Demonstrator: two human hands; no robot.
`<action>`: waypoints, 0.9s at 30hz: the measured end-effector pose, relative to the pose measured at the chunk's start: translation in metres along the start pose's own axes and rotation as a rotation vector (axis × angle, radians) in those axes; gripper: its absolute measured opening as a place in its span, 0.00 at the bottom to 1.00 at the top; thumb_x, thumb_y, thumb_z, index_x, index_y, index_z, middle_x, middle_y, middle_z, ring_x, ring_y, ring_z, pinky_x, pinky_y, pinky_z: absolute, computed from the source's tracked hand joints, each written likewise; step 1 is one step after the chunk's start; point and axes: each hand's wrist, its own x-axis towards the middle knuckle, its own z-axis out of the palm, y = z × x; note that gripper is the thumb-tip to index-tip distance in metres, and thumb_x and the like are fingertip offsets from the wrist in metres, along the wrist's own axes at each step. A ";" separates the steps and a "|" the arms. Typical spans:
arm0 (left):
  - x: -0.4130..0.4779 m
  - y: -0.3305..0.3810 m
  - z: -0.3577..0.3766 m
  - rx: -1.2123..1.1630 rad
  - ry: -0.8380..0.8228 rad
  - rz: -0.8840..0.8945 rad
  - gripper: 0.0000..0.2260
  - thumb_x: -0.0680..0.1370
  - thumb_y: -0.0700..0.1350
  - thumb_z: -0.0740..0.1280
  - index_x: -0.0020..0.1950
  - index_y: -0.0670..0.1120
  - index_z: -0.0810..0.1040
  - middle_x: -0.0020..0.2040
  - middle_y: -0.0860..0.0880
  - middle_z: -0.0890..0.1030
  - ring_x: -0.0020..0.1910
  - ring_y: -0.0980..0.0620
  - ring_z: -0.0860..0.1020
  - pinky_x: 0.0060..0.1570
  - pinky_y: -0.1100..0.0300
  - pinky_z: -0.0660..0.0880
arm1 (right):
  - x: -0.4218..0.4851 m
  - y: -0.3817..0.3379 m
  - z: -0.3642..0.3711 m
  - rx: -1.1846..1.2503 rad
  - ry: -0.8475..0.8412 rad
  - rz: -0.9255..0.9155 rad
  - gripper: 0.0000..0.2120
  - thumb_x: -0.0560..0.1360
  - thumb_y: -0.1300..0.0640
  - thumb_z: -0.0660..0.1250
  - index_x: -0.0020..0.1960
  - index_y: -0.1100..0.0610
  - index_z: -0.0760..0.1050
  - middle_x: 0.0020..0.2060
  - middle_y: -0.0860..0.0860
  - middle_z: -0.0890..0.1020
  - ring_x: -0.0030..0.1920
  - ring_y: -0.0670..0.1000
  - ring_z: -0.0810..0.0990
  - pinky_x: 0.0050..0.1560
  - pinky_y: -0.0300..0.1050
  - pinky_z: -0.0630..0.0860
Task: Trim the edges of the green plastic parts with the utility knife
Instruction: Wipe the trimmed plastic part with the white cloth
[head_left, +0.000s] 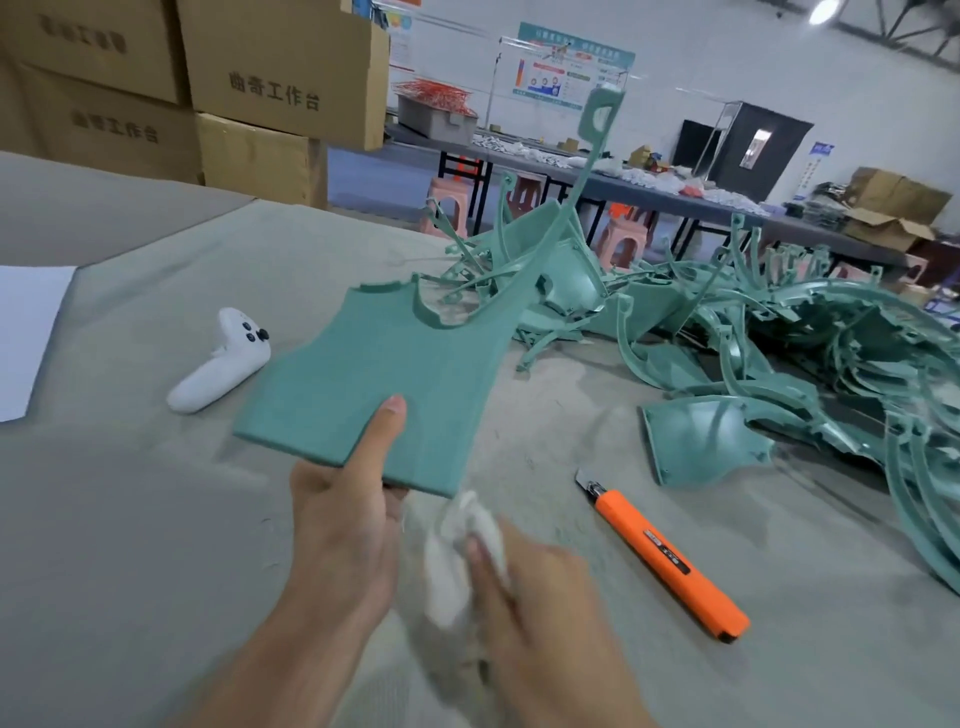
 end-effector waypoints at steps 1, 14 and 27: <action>0.000 -0.001 0.000 -0.001 0.005 -0.008 0.07 0.72 0.38 0.70 0.45 0.49 0.85 0.49 0.52 0.85 0.47 0.55 0.84 0.39 0.61 0.79 | 0.002 0.003 -0.010 -0.033 0.104 0.002 0.15 0.77 0.39 0.51 0.40 0.45 0.69 0.30 0.44 0.74 0.32 0.48 0.75 0.35 0.44 0.67; -0.004 -0.005 -0.004 -0.070 -0.026 -0.323 0.18 0.71 0.54 0.67 0.51 0.42 0.79 0.48 0.42 0.84 0.42 0.50 0.84 0.34 0.61 0.79 | 0.039 -0.002 0.017 -0.009 0.098 -0.292 0.21 0.81 0.63 0.56 0.74 0.59 0.68 0.72 0.53 0.72 0.75 0.50 0.65 0.75 0.43 0.58; -0.014 -0.004 -0.001 0.119 -0.162 -0.068 0.09 0.70 0.49 0.69 0.48 0.57 0.85 0.51 0.51 0.85 0.49 0.53 0.84 0.38 0.60 0.79 | 0.085 0.013 -0.050 -0.511 0.570 -0.446 0.17 0.80 0.60 0.63 0.66 0.66 0.74 0.65 0.61 0.77 0.67 0.58 0.73 0.71 0.54 0.62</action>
